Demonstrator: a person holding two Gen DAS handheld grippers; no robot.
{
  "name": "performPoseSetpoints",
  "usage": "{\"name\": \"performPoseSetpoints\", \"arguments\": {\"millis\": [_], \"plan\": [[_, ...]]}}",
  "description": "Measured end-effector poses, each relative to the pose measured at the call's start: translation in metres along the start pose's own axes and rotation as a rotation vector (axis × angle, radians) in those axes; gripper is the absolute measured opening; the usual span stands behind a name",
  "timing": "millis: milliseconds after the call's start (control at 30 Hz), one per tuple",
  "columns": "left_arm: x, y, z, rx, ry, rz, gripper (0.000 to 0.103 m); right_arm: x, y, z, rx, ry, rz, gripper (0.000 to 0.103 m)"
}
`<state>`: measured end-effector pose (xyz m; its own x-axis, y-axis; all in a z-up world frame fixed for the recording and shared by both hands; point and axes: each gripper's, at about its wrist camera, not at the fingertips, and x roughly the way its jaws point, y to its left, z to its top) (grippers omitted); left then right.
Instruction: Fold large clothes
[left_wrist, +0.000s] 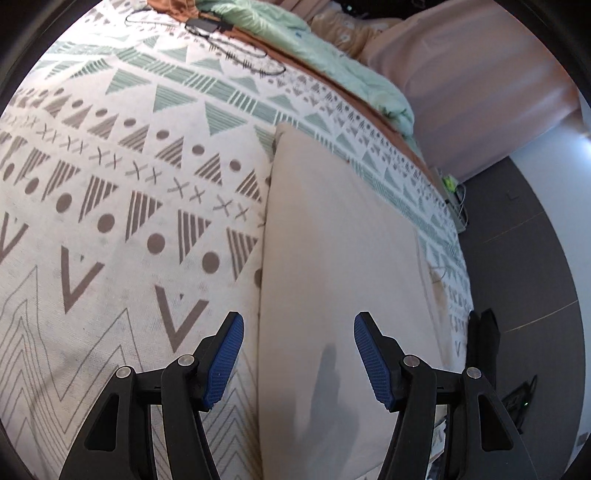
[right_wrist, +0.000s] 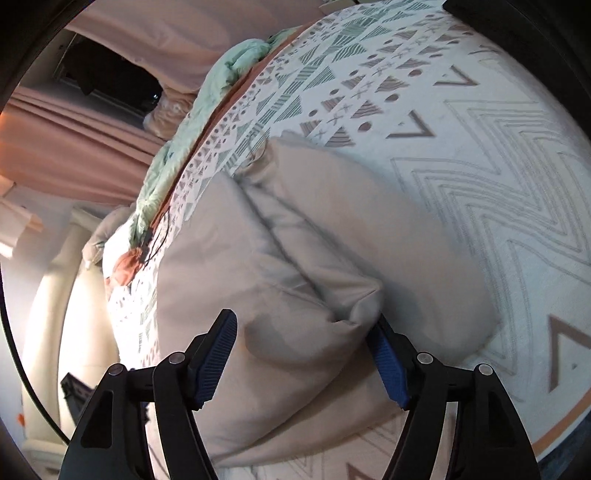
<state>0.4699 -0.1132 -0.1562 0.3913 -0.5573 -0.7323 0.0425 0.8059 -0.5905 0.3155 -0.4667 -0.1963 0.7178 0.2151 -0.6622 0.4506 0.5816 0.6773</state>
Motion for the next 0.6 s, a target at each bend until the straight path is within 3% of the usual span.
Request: {"name": "performPoseSetpoints", "arguments": {"millis": [133,200,233,267,367,500,600], "plan": [[0.012,0.005,-0.004,0.001,0.052,-0.001,0.063,0.011,0.009,-0.006,-0.011,0.015,-0.009,0.070],[0.017,0.005,-0.006,0.003,0.064,0.011,0.063,0.008,0.014,-0.007,-0.035,-0.015,-0.027,0.048],[0.018,0.003,-0.007,0.007,0.066,0.018,0.063,0.005,0.016,-0.006,-0.054,-0.034,-0.047,0.025],[0.019,0.002,-0.008,0.012,0.070,0.021,0.063,0.001,0.017,-0.005,-0.073,-0.053,-0.039,0.016],[0.021,-0.003,-0.011,0.027,0.078,0.014,0.063,-0.013,0.018,0.001,-0.098,-0.090,0.029,0.010],[0.024,-0.008,-0.015,0.036,0.085,0.009,0.059,-0.032,0.012,0.002,-0.116,-0.139,0.039,0.009],[0.027,-0.015,-0.017,0.049,0.093,-0.002,0.048,-0.042,-0.004,0.000,-0.080,-0.153,0.047,0.009]]}}
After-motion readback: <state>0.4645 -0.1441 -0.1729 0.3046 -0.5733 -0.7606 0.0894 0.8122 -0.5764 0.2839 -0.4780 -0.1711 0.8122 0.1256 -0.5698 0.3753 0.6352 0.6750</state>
